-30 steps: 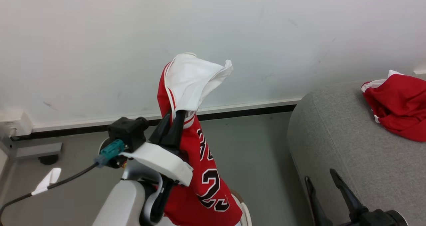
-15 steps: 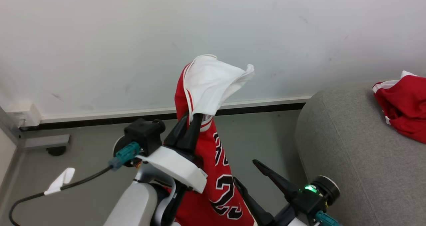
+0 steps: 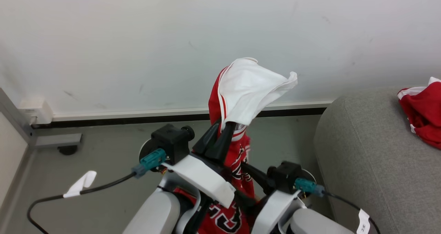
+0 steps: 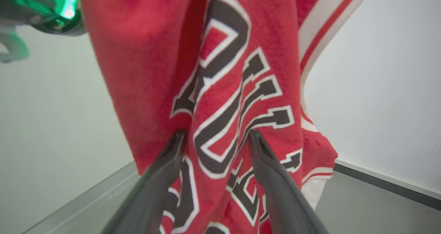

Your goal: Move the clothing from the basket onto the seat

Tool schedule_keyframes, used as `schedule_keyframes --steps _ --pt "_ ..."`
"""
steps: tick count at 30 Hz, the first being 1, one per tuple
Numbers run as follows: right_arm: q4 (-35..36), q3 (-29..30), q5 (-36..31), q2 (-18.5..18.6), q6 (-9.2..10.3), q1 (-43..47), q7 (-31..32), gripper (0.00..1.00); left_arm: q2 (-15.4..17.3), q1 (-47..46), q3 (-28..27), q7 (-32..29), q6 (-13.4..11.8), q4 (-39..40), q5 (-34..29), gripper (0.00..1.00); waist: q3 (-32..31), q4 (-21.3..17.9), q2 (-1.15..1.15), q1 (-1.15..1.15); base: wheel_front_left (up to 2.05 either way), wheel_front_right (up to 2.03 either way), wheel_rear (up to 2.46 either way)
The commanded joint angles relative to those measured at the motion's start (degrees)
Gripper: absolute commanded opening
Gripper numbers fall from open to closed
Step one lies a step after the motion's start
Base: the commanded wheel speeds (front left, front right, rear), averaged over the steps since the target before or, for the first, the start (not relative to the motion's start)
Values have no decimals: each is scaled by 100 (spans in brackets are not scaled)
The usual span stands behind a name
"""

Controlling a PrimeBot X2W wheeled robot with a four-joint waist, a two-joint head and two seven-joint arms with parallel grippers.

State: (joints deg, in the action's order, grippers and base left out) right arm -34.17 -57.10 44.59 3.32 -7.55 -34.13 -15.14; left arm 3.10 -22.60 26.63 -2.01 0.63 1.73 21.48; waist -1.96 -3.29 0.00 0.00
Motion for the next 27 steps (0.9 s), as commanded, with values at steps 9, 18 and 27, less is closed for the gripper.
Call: schedule_keyframes --steps 9,18,27 --pt "185 -115 292 72 13 -322 1 0 145 -36 -144 130 -170 -226 -38 4 2 24 0 0 0 0 0" --pt "370 257 138 331 13 -159 0 0 329 137 -246 241 -231 -391 -37 100 -13 -86 0 0 0 0 0" --pt "538 724 -29 534 13 -176 -1 0 511 367 -160 222 -186 -502 -59 100 -8 -197 0 0 0 0 0"
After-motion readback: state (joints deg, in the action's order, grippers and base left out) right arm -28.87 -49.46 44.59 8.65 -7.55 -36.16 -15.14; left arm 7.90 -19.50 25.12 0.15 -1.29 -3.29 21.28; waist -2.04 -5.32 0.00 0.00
